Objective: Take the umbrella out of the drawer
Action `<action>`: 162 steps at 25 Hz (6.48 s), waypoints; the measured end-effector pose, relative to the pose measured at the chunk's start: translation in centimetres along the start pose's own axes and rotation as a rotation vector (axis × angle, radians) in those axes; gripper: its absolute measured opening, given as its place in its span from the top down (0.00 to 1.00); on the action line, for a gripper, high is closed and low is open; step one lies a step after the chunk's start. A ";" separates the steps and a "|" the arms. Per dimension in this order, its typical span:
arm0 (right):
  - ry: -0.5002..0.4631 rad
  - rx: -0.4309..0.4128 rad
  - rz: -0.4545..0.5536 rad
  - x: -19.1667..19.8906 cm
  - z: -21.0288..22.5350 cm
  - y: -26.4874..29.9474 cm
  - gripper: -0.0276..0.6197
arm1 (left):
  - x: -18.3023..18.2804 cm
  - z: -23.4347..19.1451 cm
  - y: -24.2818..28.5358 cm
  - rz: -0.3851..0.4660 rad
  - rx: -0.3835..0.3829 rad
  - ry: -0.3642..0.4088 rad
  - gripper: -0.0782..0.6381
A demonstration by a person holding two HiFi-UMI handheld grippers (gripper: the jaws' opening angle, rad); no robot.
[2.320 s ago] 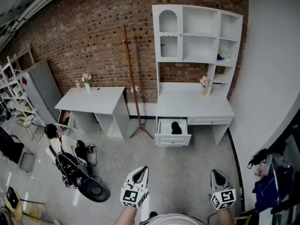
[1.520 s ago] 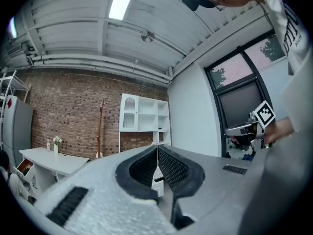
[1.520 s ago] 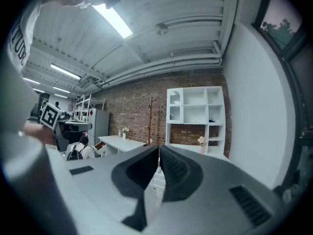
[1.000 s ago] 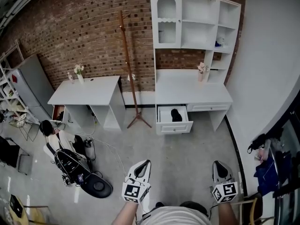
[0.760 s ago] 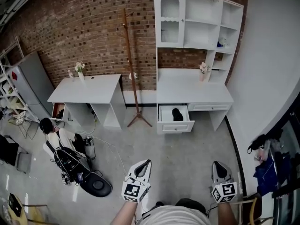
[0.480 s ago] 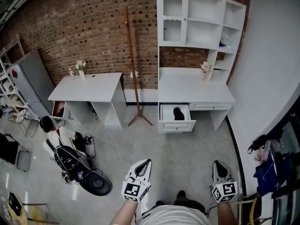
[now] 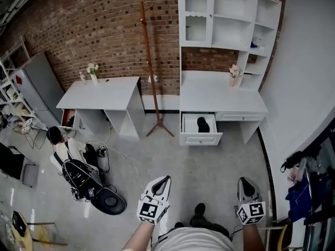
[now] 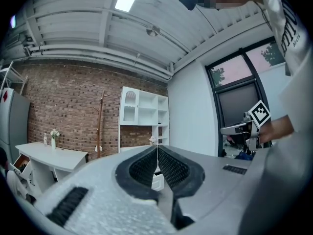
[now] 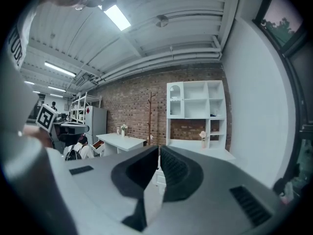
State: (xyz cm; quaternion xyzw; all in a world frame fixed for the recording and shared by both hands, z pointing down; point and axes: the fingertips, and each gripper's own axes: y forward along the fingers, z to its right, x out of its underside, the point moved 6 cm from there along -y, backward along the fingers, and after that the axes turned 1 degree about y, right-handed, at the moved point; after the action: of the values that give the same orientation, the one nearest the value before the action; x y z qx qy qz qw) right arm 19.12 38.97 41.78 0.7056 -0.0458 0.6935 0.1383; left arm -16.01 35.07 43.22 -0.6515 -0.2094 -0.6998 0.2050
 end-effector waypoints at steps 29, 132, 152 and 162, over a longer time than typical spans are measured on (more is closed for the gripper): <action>0.035 -0.142 -0.042 0.1 12.8 17.6 0.91 | -0.4 -1.0 17.6 -0.065 -0.108 0.013 0.86; 0.021 -0.437 -0.350 2.6 18.1 62.6 0.91 | 9.7 -22.3 52.1 -0.265 -0.213 -0.147 0.86; 0.076 -0.599 -0.762 19.8 20.7 70.2 0.91 | 19.3 -18.4 56.1 -0.434 -0.337 -0.234 0.85; 0.086 -0.535 -0.919 27.1 20.2 72.0 0.91 | 24.3 -17.5 56.8 -0.507 -0.305 -0.239 0.86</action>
State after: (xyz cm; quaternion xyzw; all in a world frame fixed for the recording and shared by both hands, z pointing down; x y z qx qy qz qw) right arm 21.12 -31.78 78.13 0.5640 0.0983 0.5538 0.6047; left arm -0.32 -22.12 67.82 -0.6795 -0.2805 -0.6702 -0.1018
